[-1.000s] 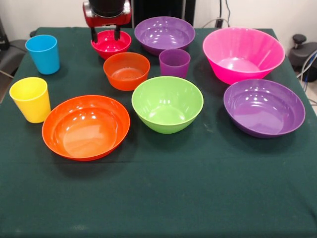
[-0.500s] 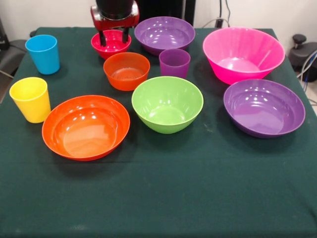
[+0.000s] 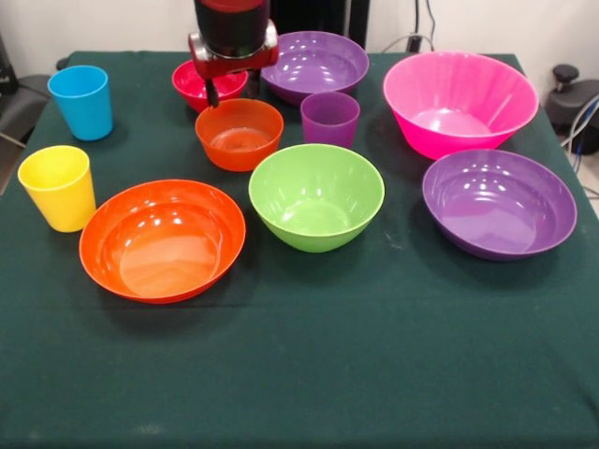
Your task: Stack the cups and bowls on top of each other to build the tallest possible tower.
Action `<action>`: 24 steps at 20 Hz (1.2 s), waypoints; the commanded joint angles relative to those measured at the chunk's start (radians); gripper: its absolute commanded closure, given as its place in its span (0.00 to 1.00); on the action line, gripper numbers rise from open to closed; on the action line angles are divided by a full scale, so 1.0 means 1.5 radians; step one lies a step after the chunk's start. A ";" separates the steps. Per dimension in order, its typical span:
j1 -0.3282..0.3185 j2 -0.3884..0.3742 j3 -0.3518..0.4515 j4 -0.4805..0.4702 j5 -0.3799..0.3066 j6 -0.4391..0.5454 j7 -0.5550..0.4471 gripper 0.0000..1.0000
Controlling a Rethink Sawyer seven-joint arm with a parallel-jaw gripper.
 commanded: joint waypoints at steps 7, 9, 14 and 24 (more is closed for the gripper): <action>0.006 0.056 0.052 -0.107 -0.023 -0.021 -0.117 0.00; 0.003 0.057 0.051 -0.103 -0.024 -0.025 -0.114 0.00; 0.002 0.045 0.050 -0.095 -0.026 -0.018 -0.113 0.00; 0.001 0.013 0.043 -0.063 -0.027 -0.014 -0.098 0.00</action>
